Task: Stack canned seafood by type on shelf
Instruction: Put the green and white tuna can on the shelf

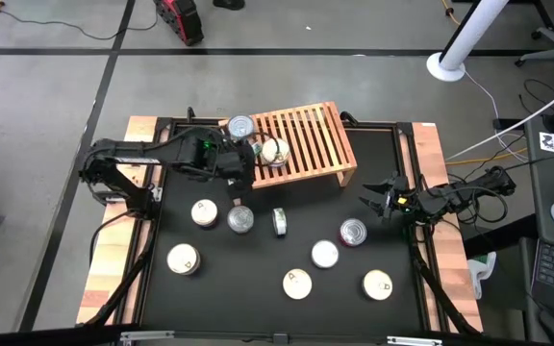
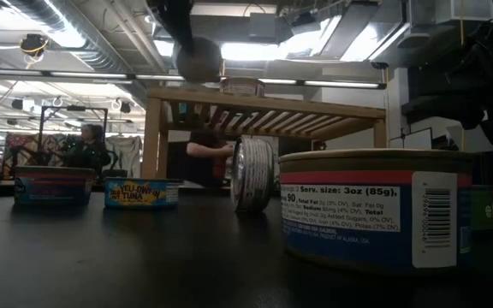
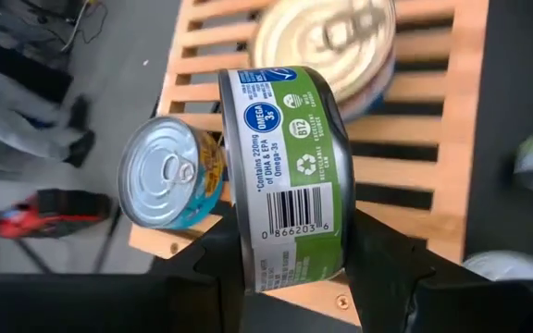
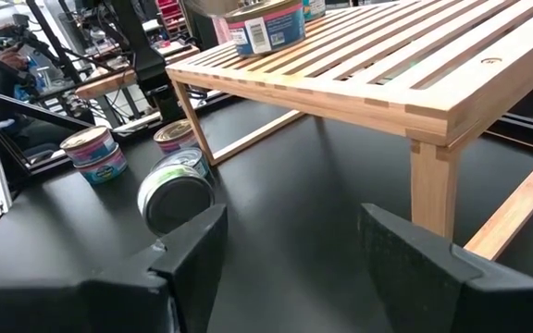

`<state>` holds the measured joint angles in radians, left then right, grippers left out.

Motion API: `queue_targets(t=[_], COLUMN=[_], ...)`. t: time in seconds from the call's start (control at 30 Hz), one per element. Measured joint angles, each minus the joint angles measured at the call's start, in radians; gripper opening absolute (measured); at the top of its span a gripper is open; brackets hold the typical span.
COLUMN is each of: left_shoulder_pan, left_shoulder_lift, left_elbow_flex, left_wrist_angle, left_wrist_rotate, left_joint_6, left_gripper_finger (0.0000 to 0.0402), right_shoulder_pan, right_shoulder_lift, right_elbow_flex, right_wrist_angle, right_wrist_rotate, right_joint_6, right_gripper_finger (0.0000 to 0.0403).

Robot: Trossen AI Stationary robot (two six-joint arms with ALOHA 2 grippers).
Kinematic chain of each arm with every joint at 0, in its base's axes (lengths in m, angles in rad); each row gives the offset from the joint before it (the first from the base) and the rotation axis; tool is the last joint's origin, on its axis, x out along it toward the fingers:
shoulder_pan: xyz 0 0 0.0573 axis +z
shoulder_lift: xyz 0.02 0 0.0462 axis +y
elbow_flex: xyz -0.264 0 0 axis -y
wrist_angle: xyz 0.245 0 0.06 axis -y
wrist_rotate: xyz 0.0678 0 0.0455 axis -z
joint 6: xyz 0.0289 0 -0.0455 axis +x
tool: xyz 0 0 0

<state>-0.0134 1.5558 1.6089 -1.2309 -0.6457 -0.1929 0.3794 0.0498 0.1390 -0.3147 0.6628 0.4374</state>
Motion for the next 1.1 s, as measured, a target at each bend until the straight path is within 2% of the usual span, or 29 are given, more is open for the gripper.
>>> queue_targets(t=[0.17, 0.5, 1.1], left_shoulder_pan=[0.001, 0.0, 0.0], left_shoulder_lift=[0.06, 0.141, 0.149], left_elbow_flex=[0.0, 0.0, -0.001], left_wrist_angle=[-0.03, -0.103, -0.095], left_wrist_rotate=[-0.033, -0.082, -0.059], left_joint_6=[0.119, 0.26, 0.266], left_gripper_finger=[0.0143, 0.0148, 0.0242], right_shoulder_pan=[0.0, 0.0, 0.0], right_shoulder_lift=[0.0, 0.0, 0.0], right_elbow_flex=[0.0, 0.0, 0.0], right_wrist_angle=[0.002, 0.006, 0.006], right_wrist_rotate=[0.0, 0.002, 0.002], right_joint_6=[0.0, 0.0, 0.0], right_gripper_finger=[0.0243, 0.0243, 0.0243])
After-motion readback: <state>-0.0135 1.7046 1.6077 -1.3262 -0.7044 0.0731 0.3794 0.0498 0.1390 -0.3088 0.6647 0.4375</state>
